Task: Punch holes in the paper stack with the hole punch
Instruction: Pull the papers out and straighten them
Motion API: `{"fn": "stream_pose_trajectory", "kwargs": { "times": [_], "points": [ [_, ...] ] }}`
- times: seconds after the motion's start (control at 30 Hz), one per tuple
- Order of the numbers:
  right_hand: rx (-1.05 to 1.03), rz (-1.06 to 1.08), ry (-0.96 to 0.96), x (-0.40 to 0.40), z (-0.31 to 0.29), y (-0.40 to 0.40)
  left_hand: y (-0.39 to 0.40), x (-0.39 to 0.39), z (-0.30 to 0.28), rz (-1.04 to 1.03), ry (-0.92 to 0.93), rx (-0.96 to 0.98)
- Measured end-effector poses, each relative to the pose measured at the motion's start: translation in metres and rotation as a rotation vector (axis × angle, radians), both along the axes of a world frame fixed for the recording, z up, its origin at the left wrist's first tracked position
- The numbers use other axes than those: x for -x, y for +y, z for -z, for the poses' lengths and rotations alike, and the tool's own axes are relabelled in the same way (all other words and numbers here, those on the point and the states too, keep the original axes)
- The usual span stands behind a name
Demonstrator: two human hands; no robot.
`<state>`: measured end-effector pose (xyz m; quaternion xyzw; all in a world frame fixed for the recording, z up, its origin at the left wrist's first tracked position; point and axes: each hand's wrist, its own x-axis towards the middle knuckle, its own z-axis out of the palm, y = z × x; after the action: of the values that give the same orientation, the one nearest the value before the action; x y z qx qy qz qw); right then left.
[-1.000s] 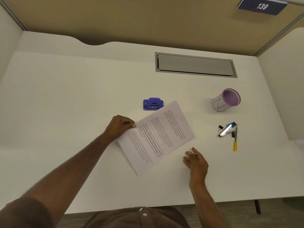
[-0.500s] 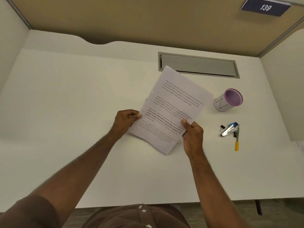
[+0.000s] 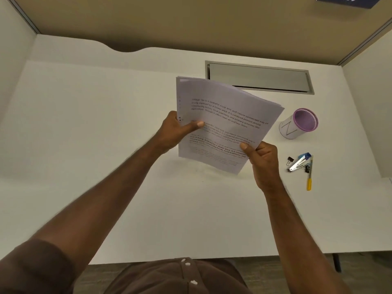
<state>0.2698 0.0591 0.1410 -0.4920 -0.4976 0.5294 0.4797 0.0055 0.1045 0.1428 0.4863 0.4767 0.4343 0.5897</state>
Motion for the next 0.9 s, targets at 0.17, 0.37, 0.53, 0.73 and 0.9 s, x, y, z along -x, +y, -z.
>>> {"fn": "stream_pose_trajectory", "kwargs": {
  "times": [0.17,0.37,0.53,0.73,0.9],
  "points": [
    [0.014,0.011,0.023,0.001,0.008,-0.005,-0.017,-0.01,0.01,-0.14,-0.006,-0.048],
    [0.025,0.076,-0.007,0.019,0.015,-0.013,-0.037,-0.019,0.023,-0.17,0.033,-0.015],
    [-0.03,0.116,-0.043,0.017,0.009,-0.017,-0.044,-0.02,0.026,-0.198,0.037,-0.024],
    [0.022,0.131,-0.093,0.023,0.02,-0.027,-0.05,-0.026,0.027,-0.159,0.062,-0.024],
    [0.023,0.183,-0.05,0.023,0.026,-0.031,-0.051,-0.026,0.028,-0.155,0.046,-0.036]
  ]
}}
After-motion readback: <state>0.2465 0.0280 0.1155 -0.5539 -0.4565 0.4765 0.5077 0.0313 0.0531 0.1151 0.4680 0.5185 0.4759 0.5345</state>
